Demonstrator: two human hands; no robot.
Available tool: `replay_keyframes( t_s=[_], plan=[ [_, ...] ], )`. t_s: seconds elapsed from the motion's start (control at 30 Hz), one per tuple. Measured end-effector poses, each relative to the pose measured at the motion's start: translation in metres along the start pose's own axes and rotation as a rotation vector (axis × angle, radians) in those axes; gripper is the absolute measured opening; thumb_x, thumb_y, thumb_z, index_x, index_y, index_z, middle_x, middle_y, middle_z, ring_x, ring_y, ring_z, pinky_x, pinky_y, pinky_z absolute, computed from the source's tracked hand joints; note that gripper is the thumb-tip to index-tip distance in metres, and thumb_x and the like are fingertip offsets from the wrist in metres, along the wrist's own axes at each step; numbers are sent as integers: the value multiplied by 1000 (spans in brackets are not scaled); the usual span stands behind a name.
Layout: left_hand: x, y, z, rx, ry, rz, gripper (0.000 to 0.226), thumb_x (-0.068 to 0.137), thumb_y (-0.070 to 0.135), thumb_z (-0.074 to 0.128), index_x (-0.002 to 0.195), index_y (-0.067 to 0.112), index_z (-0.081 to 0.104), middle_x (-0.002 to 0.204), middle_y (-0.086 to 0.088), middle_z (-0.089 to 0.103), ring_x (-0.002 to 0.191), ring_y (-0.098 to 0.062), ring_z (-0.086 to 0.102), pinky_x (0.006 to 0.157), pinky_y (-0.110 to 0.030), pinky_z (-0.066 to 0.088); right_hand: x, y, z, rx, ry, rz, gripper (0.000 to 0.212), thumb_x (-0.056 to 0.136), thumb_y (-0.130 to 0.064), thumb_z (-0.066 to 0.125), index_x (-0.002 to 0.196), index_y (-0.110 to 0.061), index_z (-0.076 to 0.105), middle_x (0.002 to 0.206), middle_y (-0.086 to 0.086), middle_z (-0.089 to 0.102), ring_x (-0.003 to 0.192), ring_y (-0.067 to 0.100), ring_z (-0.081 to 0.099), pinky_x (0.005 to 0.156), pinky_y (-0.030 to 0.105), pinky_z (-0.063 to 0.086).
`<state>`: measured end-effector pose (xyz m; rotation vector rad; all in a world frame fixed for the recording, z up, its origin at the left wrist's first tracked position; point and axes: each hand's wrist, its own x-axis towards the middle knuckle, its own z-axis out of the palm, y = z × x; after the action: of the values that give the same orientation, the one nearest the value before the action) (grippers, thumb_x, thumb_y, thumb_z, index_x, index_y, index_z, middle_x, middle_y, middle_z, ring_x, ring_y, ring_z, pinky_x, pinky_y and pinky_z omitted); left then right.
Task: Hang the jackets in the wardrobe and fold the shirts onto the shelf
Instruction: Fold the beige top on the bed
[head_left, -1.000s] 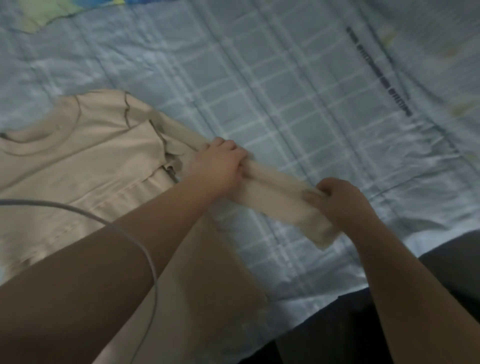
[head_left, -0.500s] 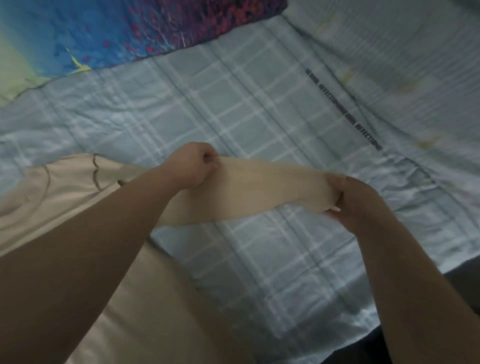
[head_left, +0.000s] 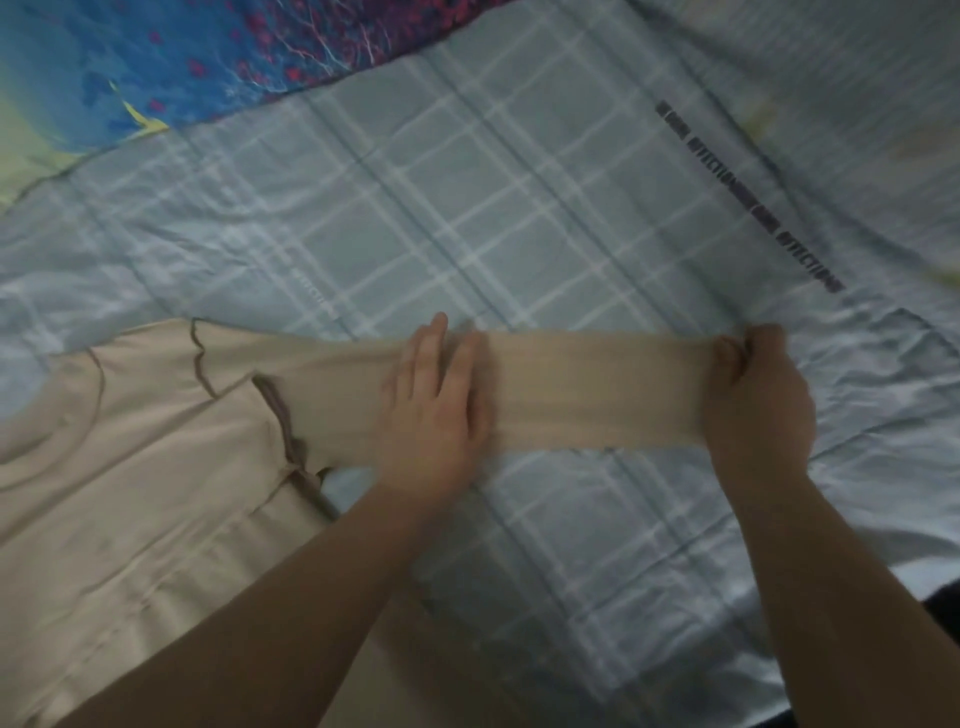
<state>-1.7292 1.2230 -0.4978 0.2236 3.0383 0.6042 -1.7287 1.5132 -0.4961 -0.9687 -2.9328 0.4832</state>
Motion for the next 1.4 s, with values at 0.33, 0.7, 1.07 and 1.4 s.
replay_keyframes(
  t_s=[0.33,0.7,1.07,1.4],
  plan=[
    [1,4,24,243,-293,-25,72,93,51,36,158,26,19,166,-7,15,153,-32,8,118,-63,8,-8,13,-1,-29,-114,42,24,98,-43,43,103,-21,46,92,23,66,86,46,63,68,42,37],
    [1,39,-60,-992,-81,-440,20,102,19,48,114,16,64,112,-3,70,112,-15,63,101,-33,49,-58,-113,-65,675,-299,54,24,90,-47,58,88,-24,64,78,-4,70,72,13,67,66,38,57],
    [-45,-87,-137,-1495,42,-918,23,97,-1,49,116,-8,61,106,-27,68,94,-39,63,86,-45,52,-189,-226,-2,276,-297,-888,44,98,-22,41,137,-8,55,141,11,56,133,28,48,114,43,34],
    [-188,-240,-211,-1273,349,-1035,30,78,25,62,105,12,69,95,-14,76,89,-32,73,84,-51,59,-363,-330,84,-24,-361,-1115,61,100,-42,28,157,-19,25,165,6,17,153,24,13,118,56,18]
  ],
)
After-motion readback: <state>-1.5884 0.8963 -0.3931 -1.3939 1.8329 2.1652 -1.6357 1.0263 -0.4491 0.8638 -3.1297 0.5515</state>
